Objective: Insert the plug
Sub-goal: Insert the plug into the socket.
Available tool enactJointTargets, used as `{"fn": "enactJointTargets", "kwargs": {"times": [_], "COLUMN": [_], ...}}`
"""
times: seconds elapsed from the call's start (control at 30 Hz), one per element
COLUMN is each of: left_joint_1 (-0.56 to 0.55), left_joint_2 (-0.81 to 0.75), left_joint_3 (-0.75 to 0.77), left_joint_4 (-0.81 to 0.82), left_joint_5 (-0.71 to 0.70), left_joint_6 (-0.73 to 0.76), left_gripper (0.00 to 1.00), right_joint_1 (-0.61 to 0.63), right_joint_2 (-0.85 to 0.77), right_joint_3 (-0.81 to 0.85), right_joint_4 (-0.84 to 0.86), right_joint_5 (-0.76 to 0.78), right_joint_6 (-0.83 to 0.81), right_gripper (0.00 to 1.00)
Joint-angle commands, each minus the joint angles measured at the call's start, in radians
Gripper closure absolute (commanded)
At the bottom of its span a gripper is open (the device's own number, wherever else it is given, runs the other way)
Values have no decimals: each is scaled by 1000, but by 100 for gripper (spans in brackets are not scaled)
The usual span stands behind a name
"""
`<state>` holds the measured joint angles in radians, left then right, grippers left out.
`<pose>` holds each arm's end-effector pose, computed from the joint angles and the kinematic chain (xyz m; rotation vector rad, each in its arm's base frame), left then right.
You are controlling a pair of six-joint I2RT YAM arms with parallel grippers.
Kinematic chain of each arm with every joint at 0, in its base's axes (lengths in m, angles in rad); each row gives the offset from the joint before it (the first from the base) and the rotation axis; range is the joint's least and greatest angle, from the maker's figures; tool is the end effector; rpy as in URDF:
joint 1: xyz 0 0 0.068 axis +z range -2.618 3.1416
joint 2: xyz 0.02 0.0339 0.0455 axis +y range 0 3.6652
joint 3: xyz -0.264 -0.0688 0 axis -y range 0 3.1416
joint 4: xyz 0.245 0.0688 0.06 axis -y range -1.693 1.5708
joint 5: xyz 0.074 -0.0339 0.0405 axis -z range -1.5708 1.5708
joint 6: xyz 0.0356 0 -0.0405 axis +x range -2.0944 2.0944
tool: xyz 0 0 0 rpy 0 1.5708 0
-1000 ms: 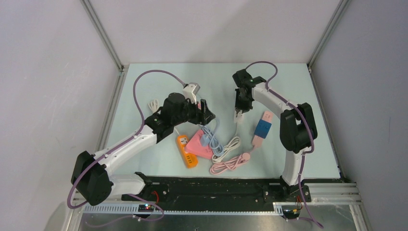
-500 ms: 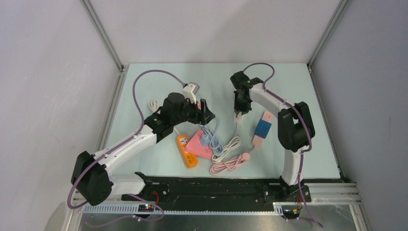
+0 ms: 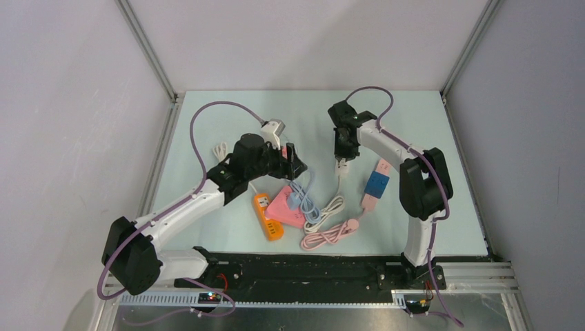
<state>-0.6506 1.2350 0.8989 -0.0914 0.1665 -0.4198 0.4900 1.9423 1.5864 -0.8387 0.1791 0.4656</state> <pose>0.2219 -0.1763 0.2934 0.3526 2.0661 -0.8369 0.3616 0.1857 0.2290 0.0133 2.7270 0.0212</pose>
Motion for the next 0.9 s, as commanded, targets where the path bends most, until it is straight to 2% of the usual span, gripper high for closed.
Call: {"fn": "enactJointTargets", "kwargs": {"times": [0.0,0.87], "left_joint_1": [8,20], "left_joint_2": [-33,-51], "left_joint_3": [-4,-22], "left_joint_4": [16,15], "left_joint_5": [-11,-8], "left_joint_6": [-2,0], "left_gripper": [23,23], "right_joint_1": [4,14], "right_joint_2": [-68,45], "right_joint_3": [22,27], "right_joint_4": [42,22], "right_joint_5": [53,50], "right_joint_6": [-7,-34], "right_gripper": [100,100]}}
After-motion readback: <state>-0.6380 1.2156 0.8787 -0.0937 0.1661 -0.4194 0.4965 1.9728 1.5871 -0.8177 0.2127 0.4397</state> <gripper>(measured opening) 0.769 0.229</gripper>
